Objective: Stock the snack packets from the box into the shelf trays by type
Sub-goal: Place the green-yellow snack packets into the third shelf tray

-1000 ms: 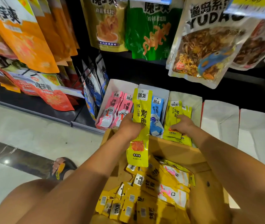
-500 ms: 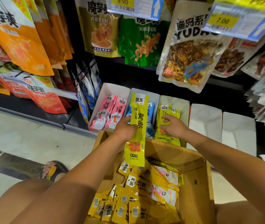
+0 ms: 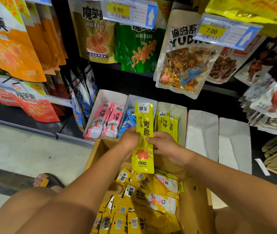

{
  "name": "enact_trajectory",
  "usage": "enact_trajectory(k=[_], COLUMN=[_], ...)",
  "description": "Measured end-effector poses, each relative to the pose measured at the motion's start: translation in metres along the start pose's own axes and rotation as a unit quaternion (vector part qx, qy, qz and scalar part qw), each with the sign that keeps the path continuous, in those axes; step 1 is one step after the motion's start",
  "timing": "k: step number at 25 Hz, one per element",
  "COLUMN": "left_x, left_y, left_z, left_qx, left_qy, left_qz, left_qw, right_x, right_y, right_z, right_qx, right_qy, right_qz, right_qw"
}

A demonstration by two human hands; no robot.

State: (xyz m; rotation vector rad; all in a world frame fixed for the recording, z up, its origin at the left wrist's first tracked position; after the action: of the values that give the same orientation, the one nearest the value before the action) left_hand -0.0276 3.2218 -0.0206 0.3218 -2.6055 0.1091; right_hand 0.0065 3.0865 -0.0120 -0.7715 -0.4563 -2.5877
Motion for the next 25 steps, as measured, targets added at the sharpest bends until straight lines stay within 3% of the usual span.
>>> enact_trajectory(k=[2,4,5,7,9,13,17,25], left_x=[-0.005,-0.004,-0.001,0.003,0.005,0.005,0.003,-0.005], left_y=[-0.005,-0.006,-0.003,0.004,0.008,0.004,0.001,0.004], left_z=[0.001,0.000,0.000,0.004,0.010,0.011,0.011,0.016], left_qx=[-0.043,-0.156,-0.248,-0.436,-0.540,-0.585,-0.613,-0.618], left_qy=[-0.007,-0.026,-0.045,-0.100,-0.109,-0.082,-0.086,-0.088], left_qz=[0.022,0.048,0.052,0.059,0.084,0.119,0.118,0.121], left_qw=[0.999,0.986,0.966,0.893,0.830,0.798,0.777,0.772], right_x=[-0.007,-0.021,-0.034,-0.070,-0.106,-0.145,-0.146,-0.149], right_y=[0.015,0.042,0.059,0.109,0.150,0.164,0.139,0.137], right_z=[-0.003,-0.003,-0.004,-0.016,-0.038,-0.072,-0.074,-0.081], right_qx=[-0.029,-0.035,-0.043,-0.037,-0.015,-0.047,-0.032,0.007], right_qy=[-0.030,-0.039,-0.040,-0.041,-0.062,-0.115,-0.112,-0.114], right_qz=[-0.004,-0.032,-0.060,-0.141,-0.200,-0.227,-0.223,-0.255], right_qw=[0.999,0.998,0.996,0.988,0.978,0.966,0.968,0.960])
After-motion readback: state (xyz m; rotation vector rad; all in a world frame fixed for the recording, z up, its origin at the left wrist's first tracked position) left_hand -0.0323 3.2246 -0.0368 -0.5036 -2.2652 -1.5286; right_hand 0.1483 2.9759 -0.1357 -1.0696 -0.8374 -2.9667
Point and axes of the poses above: each hand's wrist, its own x-axis away from the middle knuckle, its own y-axis out of the back of the hand, z = x × y, the point moved 6 cm from there along -x, towards the middle knuckle, and after that the axes turned 3 degrees about -y, right-handed, at the moved point
